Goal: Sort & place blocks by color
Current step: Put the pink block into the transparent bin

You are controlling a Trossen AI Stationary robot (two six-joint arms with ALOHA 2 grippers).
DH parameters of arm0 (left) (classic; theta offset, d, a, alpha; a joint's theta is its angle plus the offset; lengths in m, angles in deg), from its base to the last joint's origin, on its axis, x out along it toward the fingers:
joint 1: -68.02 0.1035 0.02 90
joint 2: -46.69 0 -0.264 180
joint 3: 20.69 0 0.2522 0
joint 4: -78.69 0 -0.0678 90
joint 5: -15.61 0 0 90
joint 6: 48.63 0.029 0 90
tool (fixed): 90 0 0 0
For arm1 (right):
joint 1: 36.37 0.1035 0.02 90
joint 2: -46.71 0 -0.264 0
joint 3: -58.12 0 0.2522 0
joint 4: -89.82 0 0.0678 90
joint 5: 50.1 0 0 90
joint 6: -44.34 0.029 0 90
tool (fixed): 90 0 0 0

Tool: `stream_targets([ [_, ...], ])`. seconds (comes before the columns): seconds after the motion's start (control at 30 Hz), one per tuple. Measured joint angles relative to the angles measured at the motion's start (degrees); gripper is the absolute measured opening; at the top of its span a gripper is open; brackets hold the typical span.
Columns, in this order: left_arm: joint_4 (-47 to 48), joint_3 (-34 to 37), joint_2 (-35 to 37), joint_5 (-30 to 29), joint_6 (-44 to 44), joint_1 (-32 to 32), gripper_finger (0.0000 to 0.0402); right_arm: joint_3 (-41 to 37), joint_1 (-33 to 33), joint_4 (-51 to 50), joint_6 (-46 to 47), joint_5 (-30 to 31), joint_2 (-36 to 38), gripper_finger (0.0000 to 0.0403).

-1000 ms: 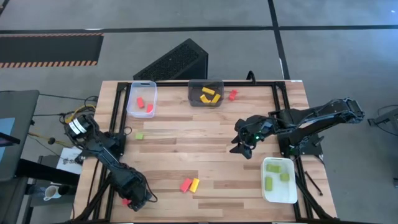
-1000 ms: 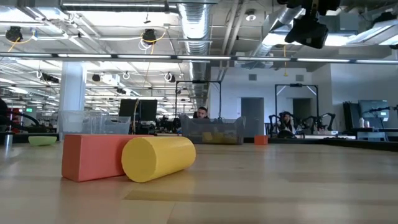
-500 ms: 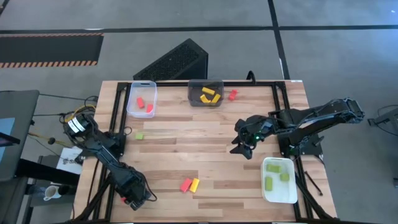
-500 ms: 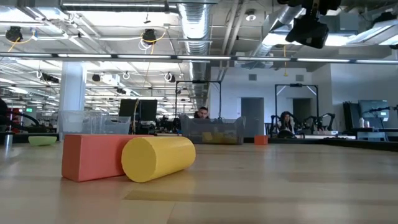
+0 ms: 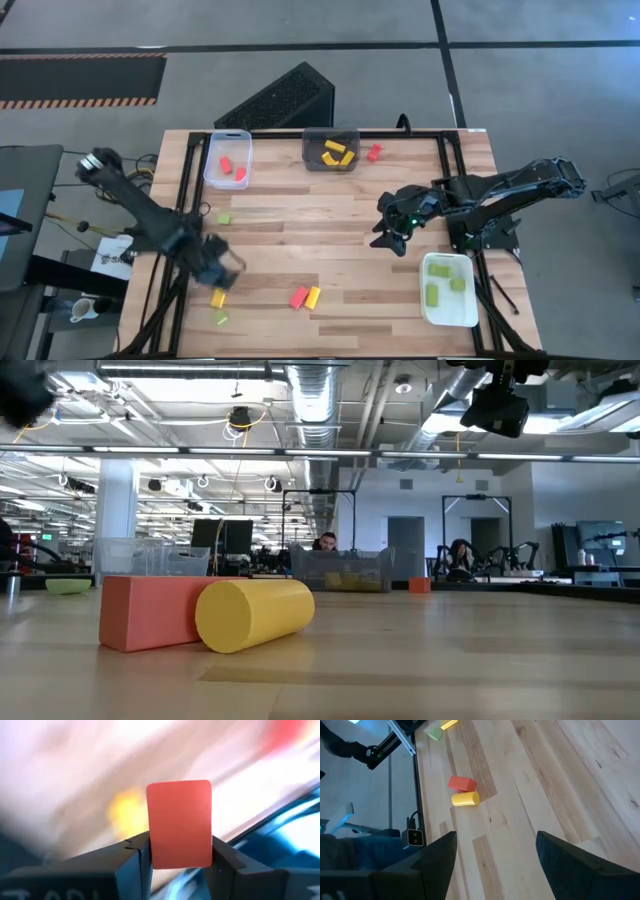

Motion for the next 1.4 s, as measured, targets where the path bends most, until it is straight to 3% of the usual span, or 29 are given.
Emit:
stream_targets([
  [0.1,-2.26,-0.02,6.99,-15.27,2.72,5.82,0.0096,0.0,0.0,0.05,0.0,0.1,0.0,0.0294],
  [0.2,-4.87,-0.04,10.28,-21.2,11.97,15.13,0.0097,0.0,0.0,0.09,0.0,0.28,0.02,0.0294],
  [0.6,-3.12,-0.04,5.53,-13.9,53.88,65.87,0.0101,0.0,-0.02,4.13,2.58,2.51,0.02,0.0294],
  [0.8,-3.39,-0.04,1.64,-10.62,66.24,83.16,0.0103,0.0,-0.52,4.39,2.54,9.83,0.02,0.0294],
  [1.0,-3.95,-0.04,-5.45,-7.96,72.47,91.02,0.0111,0.0,-2.53,4.37,2.61,11.14,0.02,0.0294],
  [1.4,-5.91,-0.04,-9.02,-8.27,77.71,92.08,0.0196,0.0,-2.56,4.33,3.02,11.06,0.02,0.0294],
])
